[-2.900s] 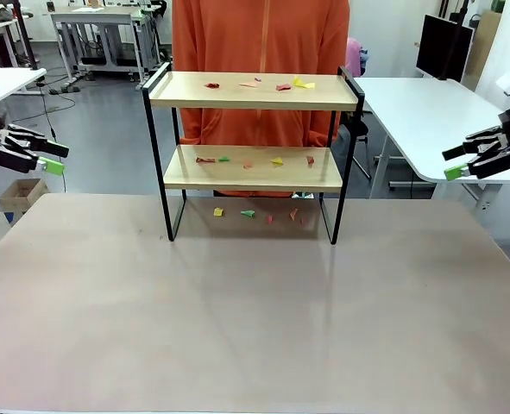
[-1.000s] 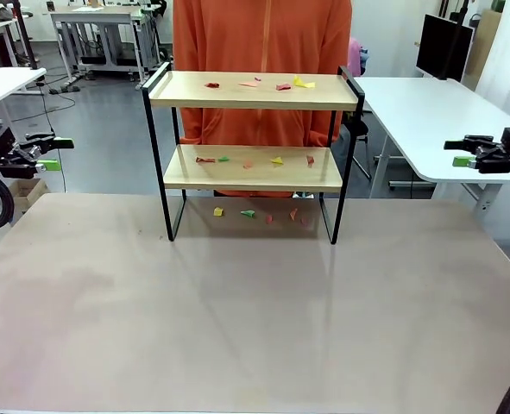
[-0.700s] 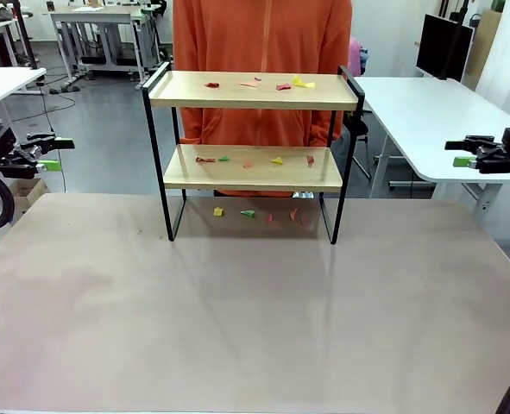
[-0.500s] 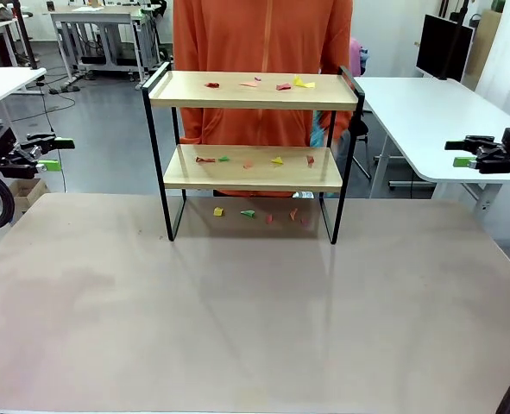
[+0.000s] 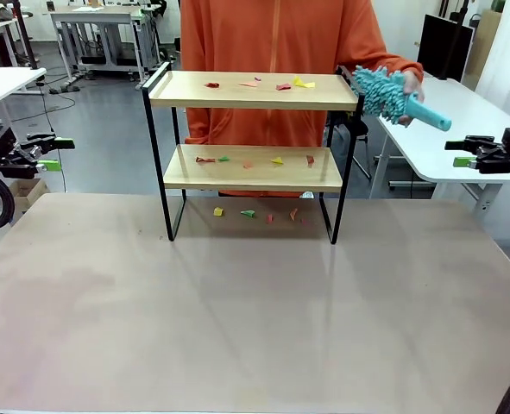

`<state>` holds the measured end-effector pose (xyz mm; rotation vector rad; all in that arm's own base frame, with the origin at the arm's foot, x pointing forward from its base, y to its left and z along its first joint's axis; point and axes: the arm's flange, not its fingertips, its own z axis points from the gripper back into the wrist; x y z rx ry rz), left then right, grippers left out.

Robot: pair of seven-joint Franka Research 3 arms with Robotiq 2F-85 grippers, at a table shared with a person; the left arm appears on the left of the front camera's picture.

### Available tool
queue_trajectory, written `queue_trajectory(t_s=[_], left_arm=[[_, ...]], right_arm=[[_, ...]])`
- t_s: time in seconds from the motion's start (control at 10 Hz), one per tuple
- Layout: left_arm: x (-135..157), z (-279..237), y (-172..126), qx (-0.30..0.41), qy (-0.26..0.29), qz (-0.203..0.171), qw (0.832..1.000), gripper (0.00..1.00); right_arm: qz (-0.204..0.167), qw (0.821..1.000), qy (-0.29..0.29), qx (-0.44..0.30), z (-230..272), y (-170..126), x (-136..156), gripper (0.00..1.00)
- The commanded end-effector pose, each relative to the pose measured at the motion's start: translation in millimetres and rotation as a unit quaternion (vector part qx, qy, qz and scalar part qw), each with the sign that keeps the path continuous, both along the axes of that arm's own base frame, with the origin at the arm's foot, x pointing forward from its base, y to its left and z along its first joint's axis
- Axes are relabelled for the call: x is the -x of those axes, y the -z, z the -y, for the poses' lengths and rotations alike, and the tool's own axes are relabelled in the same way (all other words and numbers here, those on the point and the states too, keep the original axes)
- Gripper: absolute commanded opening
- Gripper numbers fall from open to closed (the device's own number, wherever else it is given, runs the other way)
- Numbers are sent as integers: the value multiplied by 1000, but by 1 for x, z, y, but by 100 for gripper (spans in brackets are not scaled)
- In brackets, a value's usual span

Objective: Clean the shelf.
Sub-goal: Pick up the Duster handed by the human.

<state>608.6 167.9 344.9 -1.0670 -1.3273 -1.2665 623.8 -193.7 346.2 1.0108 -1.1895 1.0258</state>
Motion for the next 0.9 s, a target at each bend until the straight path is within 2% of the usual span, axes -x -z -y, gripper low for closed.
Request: queue_trajectory(t_s=[0.0,0.8], left_arm=[[2,3,-3,-5,4,-1,1000,100],[2,3,-3,-5,4,-1,1000,100]], right_arm=[[1,1000,5,2,-3,-2,0,100],[1,1000,5,2,-3,-2,0,100]])
